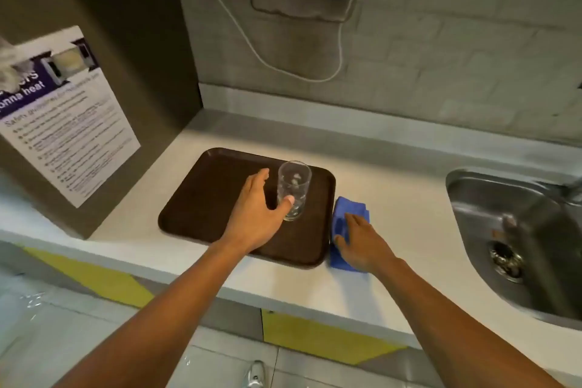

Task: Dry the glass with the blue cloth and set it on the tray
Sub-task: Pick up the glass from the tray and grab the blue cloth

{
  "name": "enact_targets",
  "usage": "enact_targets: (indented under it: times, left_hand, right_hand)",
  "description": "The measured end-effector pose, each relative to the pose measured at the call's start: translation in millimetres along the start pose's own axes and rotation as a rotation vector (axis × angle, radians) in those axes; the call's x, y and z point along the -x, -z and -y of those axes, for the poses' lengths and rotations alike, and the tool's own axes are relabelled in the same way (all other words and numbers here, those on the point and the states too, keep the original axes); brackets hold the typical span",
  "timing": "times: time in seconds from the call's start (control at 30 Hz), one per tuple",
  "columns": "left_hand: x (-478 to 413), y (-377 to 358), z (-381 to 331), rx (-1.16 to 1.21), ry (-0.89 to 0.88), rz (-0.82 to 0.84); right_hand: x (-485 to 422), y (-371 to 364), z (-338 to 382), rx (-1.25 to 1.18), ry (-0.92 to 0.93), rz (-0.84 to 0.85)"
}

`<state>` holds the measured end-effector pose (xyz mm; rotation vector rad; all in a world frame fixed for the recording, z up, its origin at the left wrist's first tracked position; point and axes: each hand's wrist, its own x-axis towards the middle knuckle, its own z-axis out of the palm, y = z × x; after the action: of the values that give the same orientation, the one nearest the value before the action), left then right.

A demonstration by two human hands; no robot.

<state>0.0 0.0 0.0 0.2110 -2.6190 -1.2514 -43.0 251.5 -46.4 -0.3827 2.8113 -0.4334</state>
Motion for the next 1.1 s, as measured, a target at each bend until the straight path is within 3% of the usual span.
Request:
enact_targets:
  times: [0.2, 0.57, 0.77, 0.87, 0.97, 1.07, 1.1]
  left_hand:
    - [-32, -21, 32, 0.236, 0.147, 0.102]
    - [-62, -35, 45, 0.340, 0.063, 0.207]
    - [-70, -51, 43, 0.376, 0.093, 0.126]
    - [-75, -53, 39, 0.604, 0.220, 0.037]
    - [-73, -53, 34, 0.765, 0.366, 0.012]
    - [-63, -54, 26, 0.887, 0.535, 0.114]
    - [-58, -55, 22, 0.932, 0.595, 0.168]
  right_hand:
    - [-7, -28, -4, 0.030, -0.031, -0.050]
    - [-23, -42, 3, -0.199, -0.192, -0.210]
    - [-36, -32, 3, -0.359, -0.201, -0.318]
    - [-43, -21, -11, -0.336, -0.194, -0.311]
    - [-40, 3, -21, -0.722, -0.371, -0.281]
    - [-26, 27, -15, -1.419, -0.489, -0.081]
    - [-21, 33, -9, -1.515, -0.474, -0.032]
